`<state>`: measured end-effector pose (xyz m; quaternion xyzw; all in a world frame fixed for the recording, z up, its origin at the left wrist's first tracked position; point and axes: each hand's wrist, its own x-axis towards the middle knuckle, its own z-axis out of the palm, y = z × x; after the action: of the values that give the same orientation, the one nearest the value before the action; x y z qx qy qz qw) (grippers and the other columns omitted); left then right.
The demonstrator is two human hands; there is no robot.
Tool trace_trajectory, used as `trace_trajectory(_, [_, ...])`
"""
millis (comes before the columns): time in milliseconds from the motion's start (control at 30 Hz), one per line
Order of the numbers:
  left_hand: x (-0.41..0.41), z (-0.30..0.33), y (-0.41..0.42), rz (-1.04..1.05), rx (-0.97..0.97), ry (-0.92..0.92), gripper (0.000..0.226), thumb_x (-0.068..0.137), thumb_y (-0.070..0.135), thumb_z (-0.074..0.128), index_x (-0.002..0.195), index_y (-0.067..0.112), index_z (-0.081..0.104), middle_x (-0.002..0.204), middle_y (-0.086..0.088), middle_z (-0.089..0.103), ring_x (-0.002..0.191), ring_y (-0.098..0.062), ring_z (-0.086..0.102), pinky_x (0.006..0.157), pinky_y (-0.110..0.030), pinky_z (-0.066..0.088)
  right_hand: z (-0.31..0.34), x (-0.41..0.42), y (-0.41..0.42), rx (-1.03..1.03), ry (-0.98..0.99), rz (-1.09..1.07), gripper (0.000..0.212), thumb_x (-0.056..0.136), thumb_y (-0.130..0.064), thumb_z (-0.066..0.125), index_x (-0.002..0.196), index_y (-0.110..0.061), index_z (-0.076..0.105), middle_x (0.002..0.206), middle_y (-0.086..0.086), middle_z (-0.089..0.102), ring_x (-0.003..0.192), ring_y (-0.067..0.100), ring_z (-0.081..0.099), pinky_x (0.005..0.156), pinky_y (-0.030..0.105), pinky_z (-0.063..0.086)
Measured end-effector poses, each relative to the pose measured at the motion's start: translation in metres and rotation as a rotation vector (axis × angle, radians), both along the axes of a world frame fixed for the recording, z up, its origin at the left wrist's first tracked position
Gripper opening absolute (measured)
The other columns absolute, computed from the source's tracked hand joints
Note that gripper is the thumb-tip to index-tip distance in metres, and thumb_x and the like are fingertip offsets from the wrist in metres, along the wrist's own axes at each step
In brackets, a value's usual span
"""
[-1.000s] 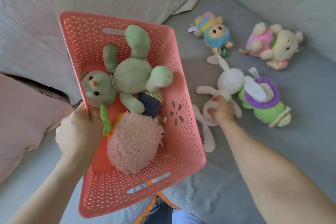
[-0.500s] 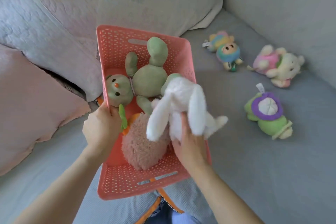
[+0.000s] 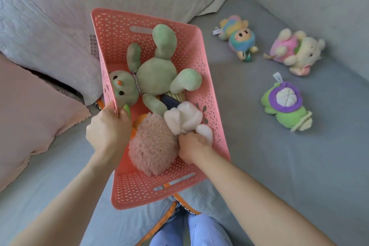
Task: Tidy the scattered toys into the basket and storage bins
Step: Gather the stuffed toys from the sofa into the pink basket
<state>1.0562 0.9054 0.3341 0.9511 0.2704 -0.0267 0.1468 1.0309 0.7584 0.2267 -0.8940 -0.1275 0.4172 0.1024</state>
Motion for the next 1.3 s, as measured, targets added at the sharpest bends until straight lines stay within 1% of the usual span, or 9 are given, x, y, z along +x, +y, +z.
trace_trajectory(100, [0.0, 0.008, 0.009, 0.05, -0.079, -0.006, 0.025, 0.086, 0.016, 0.039, 0.064, 0.007, 0.047, 0.061, -0.013, 0.051, 0.065, -0.038, 0.051, 0.058, -0.034, 0.039, 0.022, -0.013, -0.026, 0.275, -0.285, -0.307, 0.029, 0.095, -0.021, 0.04, 0.119, -0.014, 0.056, 0.108, 0.007, 0.065, 0.1, 0.026, 0.06, 0.082, 0.034, 0.045])
trace_trajectory(233, [0.003, 0.024, 0.018, 0.118, -0.209, -0.034, 0.046, 0.084, 0.036, 0.036, 0.076, -0.005, 0.056, 0.075, -0.026, 0.063, 0.07, -0.045, 0.061, 0.066, -0.053, 0.054, 0.038, -0.016, -0.071, 0.54, -0.777, -0.591, 0.024, 0.084, -0.013, 0.047, 0.09, -0.009, 0.07, 0.083, 0.004, 0.073, 0.072, 0.022, 0.067, 0.064, 0.024, 0.044])
trace_trajectory(400, [0.016, 0.039, -0.015, 0.14, -0.24, -0.06, 0.039, 0.076, 0.035, 0.038, 0.075, 0.002, 0.059, 0.077, -0.025, 0.064, 0.073, -0.045, 0.062, 0.068, -0.054, 0.055, 0.045, 0.007, -0.151, 0.517, -0.957, -0.872, 0.033, 0.081, -0.008, 0.039, 0.092, 0.001, 0.068, 0.087, 0.013, 0.07, 0.077, 0.026, 0.068, 0.073, 0.023, 0.045])
trace_trajectory(633, [0.049, 0.048, -0.074, 0.019, -0.27, -0.082, 0.043, 0.075, 0.036, 0.04, 0.078, -0.002, 0.059, 0.072, -0.022, 0.062, 0.061, -0.031, 0.055, 0.067, -0.049, 0.054, 0.021, 0.033, -0.23, 0.194, -0.877, -1.038, 0.027, 0.084, 0.004, 0.049, 0.105, 0.0, 0.066, 0.108, 0.017, 0.066, 0.103, 0.035, 0.061, 0.081, 0.028, 0.038])
trace_trajectory(800, [0.076, 0.006, -0.119, -0.105, -0.173, -0.023, 0.036, 0.091, 0.027, 0.04, 0.077, -0.003, 0.055, 0.062, -0.013, 0.054, 0.059, -0.031, 0.05, 0.058, -0.037, 0.046, -0.021, 0.059, -0.266, -0.031, -0.52, -0.861, 0.057, 0.085, -0.01, 0.054, 0.14, -0.01, 0.038, 0.14, 0.018, 0.039, 0.13, 0.035, 0.037, 0.108, 0.04, 0.031])
trace_trajectory(933, [0.082, -0.019, -0.093, -0.086, -0.142, 0.001, 0.043, 0.095, 0.032, 0.039, 0.08, -0.004, 0.057, 0.07, -0.021, 0.06, 0.064, -0.036, 0.056, 0.063, -0.041, 0.049, -0.053, 0.067, -0.286, -0.137, -0.264, -0.904, 0.081, 0.08, -0.029, 0.067, 0.146, -0.028, 0.02, 0.147, 0.013, 0.023, 0.136, 0.035, 0.023, 0.108, 0.054, 0.025])
trace_trajectory(1000, [0.08, -0.029, -0.076, -0.067, -0.176, 0.031, 0.036, 0.094, 0.032, 0.041, 0.1, 0.006, 0.064, 0.082, -0.02, 0.066, 0.071, -0.037, 0.06, 0.067, -0.043, 0.051, -0.071, 0.064, -0.292, -0.123, -0.185, -0.932, 0.089, 0.073, -0.036, 0.073, 0.144, -0.033, 0.019, 0.145, 0.013, 0.024, 0.134, 0.037, 0.026, 0.106, 0.057, 0.028])
trace_trajectory(1067, [0.08, -0.041, -0.065, -0.051, -0.191, 0.054, 0.036, 0.09, 0.033, 0.043, 0.112, 0.014, 0.064, 0.089, -0.018, 0.068, 0.076, -0.038, 0.062, 0.068, -0.043, 0.051, -0.083, 0.062, -0.296, -0.104, -0.168, -0.972, 0.092, 0.068, -0.035, 0.077, 0.14, -0.032, 0.019, 0.14, 0.016, 0.03, 0.13, 0.039, 0.033, 0.104, 0.056, 0.031])
trace_trajectory(1300, [0.082, -0.081, -0.036, -0.044, -0.24, 0.078, 0.022, 0.093, 0.016, 0.039, 0.097, 0.005, 0.058, 0.082, -0.017, 0.068, 0.074, -0.038, 0.063, 0.072, -0.053, 0.053, -0.07, 0.059, -0.279, 0.118, -0.438, -1.224, 0.067, 0.074, -0.012, 0.07, 0.133, -0.019, 0.038, 0.125, 0.016, 0.055, 0.111, 0.037, 0.054, 0.084, 0.034, 0.041])
